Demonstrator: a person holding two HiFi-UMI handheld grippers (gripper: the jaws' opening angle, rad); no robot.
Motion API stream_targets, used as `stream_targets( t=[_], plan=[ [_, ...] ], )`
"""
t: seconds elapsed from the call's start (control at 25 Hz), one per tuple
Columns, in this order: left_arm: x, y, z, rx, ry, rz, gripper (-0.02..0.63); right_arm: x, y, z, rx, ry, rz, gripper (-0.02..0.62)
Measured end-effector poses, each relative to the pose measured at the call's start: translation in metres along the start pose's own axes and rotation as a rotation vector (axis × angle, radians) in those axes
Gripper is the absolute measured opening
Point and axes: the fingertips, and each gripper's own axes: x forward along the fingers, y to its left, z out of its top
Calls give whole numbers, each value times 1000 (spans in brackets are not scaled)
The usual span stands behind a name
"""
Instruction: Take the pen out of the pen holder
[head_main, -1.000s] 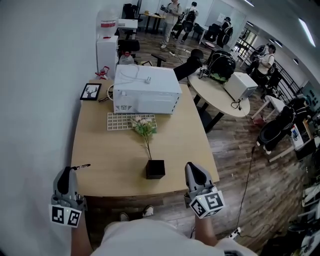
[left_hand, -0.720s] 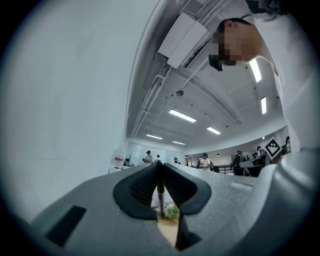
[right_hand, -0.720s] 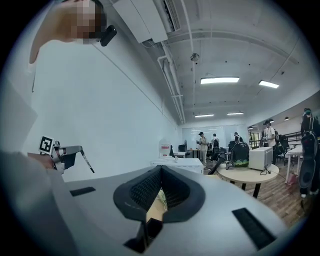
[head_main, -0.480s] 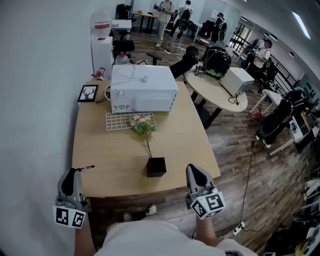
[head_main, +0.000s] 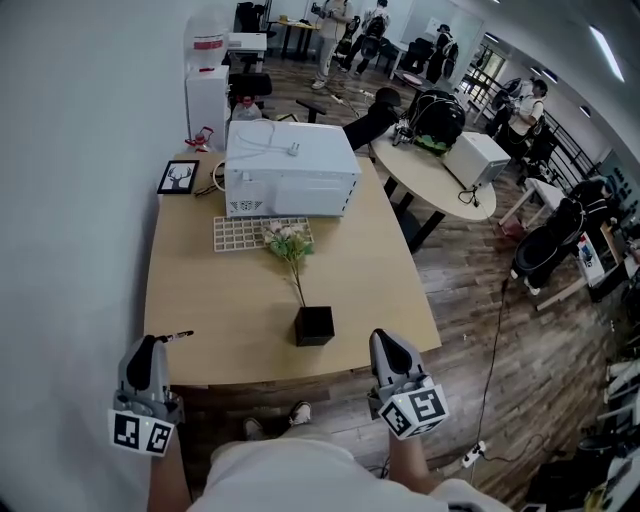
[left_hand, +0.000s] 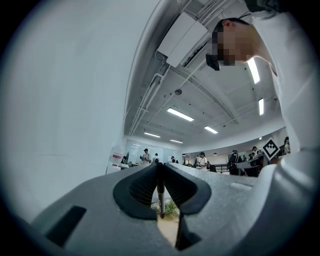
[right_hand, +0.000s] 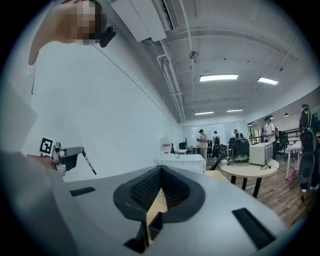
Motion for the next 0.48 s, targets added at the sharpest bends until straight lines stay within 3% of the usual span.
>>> stream_targets(
  t=[0.48],
  plan=[
    [-6, 2, -6, -25, -9, -23, 53, -11, 11, -3, -19, 10, -19, 0]
  ],
)
